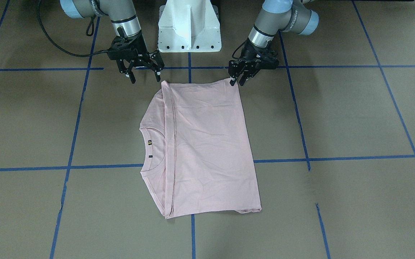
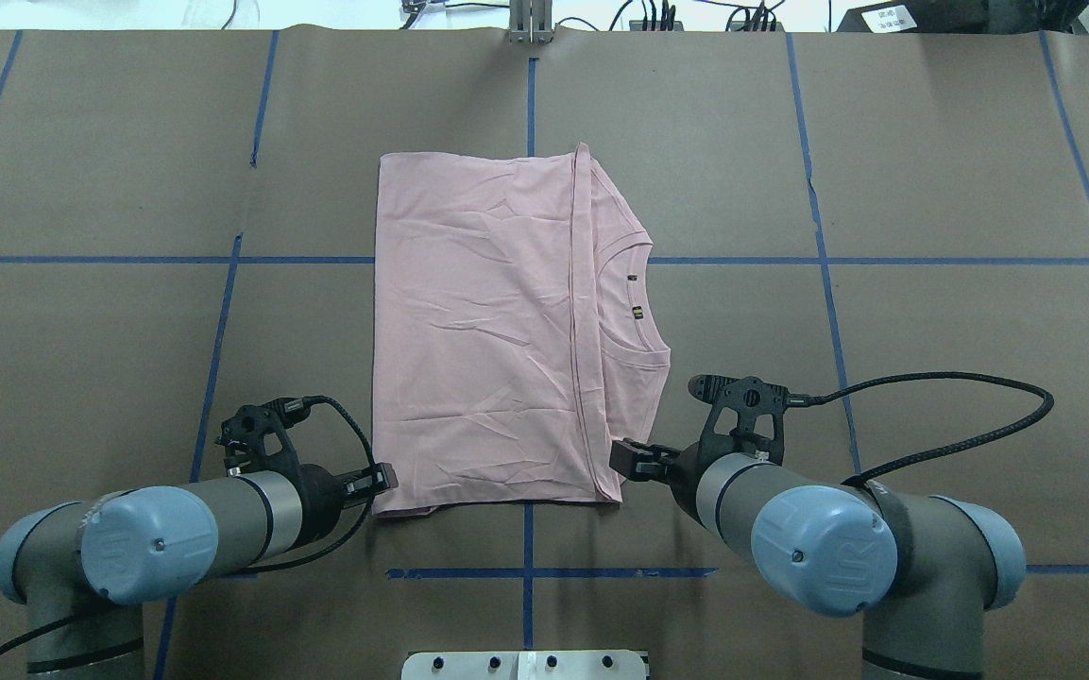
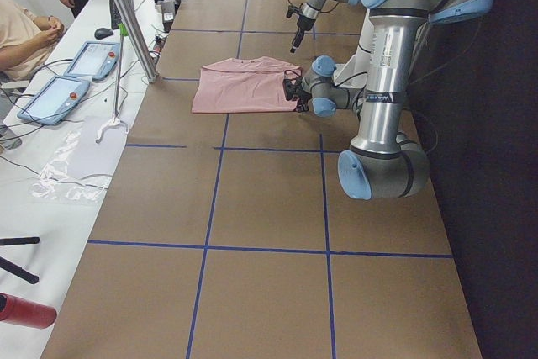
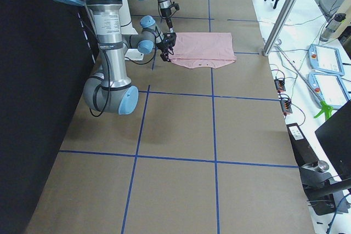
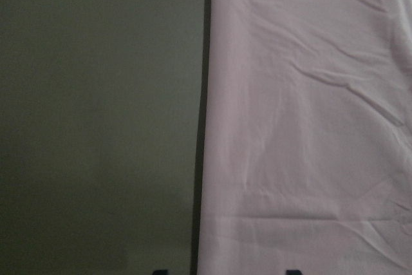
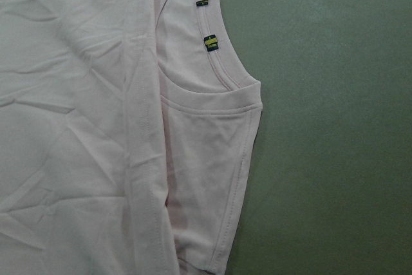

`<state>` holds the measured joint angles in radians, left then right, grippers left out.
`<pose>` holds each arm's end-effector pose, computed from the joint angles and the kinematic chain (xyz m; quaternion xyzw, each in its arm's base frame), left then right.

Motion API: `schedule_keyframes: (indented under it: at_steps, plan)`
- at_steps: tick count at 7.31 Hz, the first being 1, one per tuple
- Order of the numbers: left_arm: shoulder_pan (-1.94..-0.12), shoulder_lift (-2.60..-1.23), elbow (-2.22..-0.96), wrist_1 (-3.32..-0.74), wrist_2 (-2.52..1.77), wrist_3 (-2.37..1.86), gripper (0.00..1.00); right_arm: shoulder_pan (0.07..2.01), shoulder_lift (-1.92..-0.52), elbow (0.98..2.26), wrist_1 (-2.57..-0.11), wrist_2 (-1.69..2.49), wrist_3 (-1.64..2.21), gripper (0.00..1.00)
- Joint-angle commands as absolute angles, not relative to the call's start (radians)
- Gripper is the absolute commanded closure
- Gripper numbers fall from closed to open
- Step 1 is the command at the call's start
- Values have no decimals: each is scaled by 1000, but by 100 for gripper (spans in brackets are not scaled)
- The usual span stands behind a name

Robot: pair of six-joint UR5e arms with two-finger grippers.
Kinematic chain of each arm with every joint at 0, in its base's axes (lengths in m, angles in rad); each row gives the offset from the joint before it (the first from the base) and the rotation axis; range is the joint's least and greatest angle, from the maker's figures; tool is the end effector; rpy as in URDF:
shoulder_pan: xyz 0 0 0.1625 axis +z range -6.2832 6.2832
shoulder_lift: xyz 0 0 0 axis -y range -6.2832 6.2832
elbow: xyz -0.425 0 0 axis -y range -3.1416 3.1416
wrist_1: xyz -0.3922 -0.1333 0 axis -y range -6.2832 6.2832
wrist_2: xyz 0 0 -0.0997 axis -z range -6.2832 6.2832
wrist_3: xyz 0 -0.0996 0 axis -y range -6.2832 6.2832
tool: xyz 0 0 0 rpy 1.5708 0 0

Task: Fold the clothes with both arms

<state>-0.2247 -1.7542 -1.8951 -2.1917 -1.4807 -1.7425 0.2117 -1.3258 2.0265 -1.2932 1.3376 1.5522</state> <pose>0.5070 -0.2618 0.3420 0.0522 0.5331 -0.1898 0.8228 -0.4941 -0.2661 0.2933 0.1556 -0.4518 0.1389 0.8674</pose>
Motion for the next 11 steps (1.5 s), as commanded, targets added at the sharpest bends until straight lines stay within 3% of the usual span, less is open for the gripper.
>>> schedule_keyframes:
  at_steps: [1,7,9,11]
  plan:
    - [-215,-1753,-1893,-2186,-1474,-1761,52,212,-1327,2026,-1293,1338,1552,0]
    - [-193,-1759,-1893,-2184,-1474,-1761,56,212,-1328,2026,-1293,1336,1552,0]
    - [-193,-1759,-1893,-2186,-1474,-1761,100,212,-1327,2025,-1293,1336,1552,0]
    - [-193,-1758,-1897,-2183,-1476,-1755,100,210,-1324,2023,-1293,1336,1554,0]
